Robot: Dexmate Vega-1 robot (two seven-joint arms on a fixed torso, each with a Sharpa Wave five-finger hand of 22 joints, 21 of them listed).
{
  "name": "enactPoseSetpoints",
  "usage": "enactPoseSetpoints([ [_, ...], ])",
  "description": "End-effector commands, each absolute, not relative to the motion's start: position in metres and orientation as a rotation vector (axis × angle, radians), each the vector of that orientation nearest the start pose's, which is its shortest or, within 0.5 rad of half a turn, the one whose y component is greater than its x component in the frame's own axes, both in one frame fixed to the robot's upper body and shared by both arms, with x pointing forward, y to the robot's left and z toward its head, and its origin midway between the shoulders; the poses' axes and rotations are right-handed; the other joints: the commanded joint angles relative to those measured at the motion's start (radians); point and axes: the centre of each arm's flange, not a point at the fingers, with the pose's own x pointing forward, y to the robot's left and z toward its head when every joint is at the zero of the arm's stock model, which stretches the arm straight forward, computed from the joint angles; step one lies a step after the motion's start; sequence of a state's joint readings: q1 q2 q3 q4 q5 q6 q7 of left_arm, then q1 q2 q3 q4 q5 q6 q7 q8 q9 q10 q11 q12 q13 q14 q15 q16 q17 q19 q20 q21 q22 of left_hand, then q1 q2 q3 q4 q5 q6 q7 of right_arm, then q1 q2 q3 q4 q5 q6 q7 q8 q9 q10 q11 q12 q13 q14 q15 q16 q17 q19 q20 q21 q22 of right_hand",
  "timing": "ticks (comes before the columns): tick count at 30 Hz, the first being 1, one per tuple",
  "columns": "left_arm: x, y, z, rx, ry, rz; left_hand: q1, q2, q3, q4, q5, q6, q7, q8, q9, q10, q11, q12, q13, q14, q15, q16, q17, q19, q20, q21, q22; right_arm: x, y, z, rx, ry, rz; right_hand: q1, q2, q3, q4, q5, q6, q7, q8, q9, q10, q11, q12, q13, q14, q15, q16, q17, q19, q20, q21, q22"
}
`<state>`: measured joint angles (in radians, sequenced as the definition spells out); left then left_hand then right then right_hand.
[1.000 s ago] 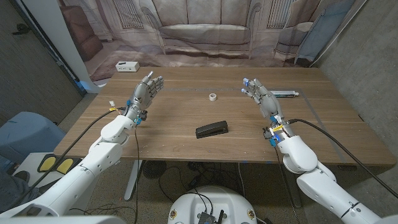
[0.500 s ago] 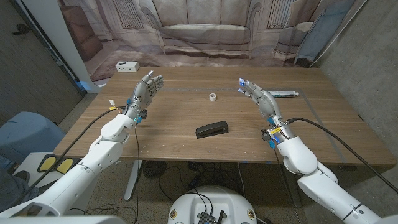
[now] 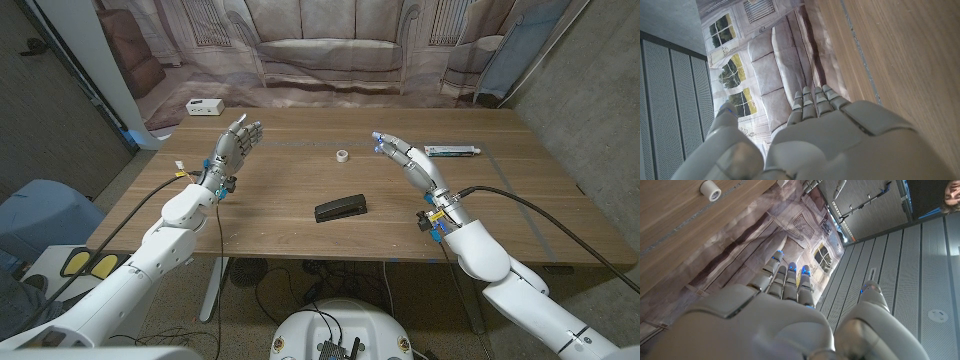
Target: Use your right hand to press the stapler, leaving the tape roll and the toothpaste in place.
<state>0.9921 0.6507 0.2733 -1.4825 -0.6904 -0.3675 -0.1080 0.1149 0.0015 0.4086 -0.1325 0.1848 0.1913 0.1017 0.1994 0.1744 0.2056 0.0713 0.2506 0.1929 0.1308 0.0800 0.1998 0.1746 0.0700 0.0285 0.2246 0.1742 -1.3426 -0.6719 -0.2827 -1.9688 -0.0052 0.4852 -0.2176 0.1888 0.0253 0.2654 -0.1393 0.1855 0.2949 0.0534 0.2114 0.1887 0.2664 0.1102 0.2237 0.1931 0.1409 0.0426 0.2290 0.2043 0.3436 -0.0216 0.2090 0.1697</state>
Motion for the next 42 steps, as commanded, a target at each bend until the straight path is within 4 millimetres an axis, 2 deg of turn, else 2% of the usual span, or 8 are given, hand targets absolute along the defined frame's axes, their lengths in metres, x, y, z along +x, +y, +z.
enactPoseSetpoints([
  [1,0.593,0.328,-0.02,0.032,-0.712,-0.264,0.01,0.001,0.008,-0.003,-0.003,0.007,-0.003,-0.002,0.005,0.011,0.0,-0.006,0.003,0.008,0.0,-0.003,0.005,0.011,0.0,-0.006,0.005,0.448,-0.196,-0.062,-0.589,-1.064,0.241,0.016,0.012,0.011,-0.003,0.01,0.016,-0.004,0.005,0.002,0.0,-0.008,-0.001,0.005,0.006,-0.009,-0.003,0.004,0.014,-0.003,0.002,0.003],
  [9,0.591,0.327,-0.021,0.037,-0.715,-0.265,0.012,0.002,0.009,-0.004,-0.004,0.008,-0.002,-0.003,0.005,0.013,0.0,-0.007,0.004,0.009,-0.001,-0.004,0.005,0.012,0.001,-0.007,0.005,0.444,-0.195,-0.065,-0.712,-1.108,0.182,0.032,0.018,0.018,-0.008,0.012,0.028,-0.012,0.006,0.002,0.0,-0.024,-0.004,0.005,0.009,-0.015,-0.005,0.002,0.019,-0.01,0.001,0.003],
  [18,0.589,0.329,-0.022,0.038,-0.718,-0.27,0.013,0.002,0.009,-0.004,-0.004,0.017,-0.001,-0.001,0.005,0.013,-0.001,-0.009,0.004,0.012,-0.002,-0.004,0.005,0.013,0.001,-0.009,0.005,0.431,-0.191,-0.064,-0.894,-1.185,0.089,0.042,0.014,0.019,-0.014,0.012,0.036,-0.02,0.007,0.002,0.001,-0.031,-0.005,0.004,0.016,-0.025,-0.005,0.0,0.023,-0.013,0.0,0.002],
  [23,0.588,0.33,-0.025,0.035,-0.714,-0.27,0.014,0.003,0.009,-0.005,-0.004,0.018,-0.003,-0.001,0.005,0.015,-0.001,-0.009,0.004,0.013,-0.002,-0.004,0.005,0.014,0.001,-0.009,0.005,0.427,-0.188,-0.066,-0.96,-1.244,0.056,0.053,0.016,0.022,-0.016,0.014,0.061,-0.022,0.012,0.002,0.007,-0.051,-0.004,0.005,0.006,-0.03,-0.012,0.0,0.013,-0.018,-0.007,0.003],
  [27,0.586,0.331,-0.027,0.036,-0.714,-0.268,0.015,0.003,0.01,-0.005,-0.004,0.02,-0.002,-0.001,0.005,0.016,-0.004,-0.01,0.004,0.013,-0.002,-0.005,0.005,0.014,0.0,-0.01,0.005,0.424,-0.183,-0.063,-1.066,-1.27,0.056,0.055,0.016,0.022,-0.016,0.014,0.067,-0.027,0.012,0.002,0.013,-0.056,-0.003,0.005,0.008,-0.035,-0.012,0.0,0.012,-0.023,-0.008,0.003],
  [42,0.58,0.334,-0.031,0.032,-0.709,-0.255,0.017,0.005,0.01,-0.005,-0.005,0.022,-0.001,-0.002,0.005,0.016,-0.004,-0.012,0.004,0.016,-0.002,-0.006,0.005,0.015,0.001,-0.012,0.005,0.428,-0.171,-0.054,-1.291,-1.313,0.104,0.067,0.023,0.031,-0.016,0.018,0.07,-0.043,0.007,0.002,0.024,-0.066,0.0,0.004,0.024,-0.045,-0.01,0.0,0.025,-0.026,-0.005,0.003],
])
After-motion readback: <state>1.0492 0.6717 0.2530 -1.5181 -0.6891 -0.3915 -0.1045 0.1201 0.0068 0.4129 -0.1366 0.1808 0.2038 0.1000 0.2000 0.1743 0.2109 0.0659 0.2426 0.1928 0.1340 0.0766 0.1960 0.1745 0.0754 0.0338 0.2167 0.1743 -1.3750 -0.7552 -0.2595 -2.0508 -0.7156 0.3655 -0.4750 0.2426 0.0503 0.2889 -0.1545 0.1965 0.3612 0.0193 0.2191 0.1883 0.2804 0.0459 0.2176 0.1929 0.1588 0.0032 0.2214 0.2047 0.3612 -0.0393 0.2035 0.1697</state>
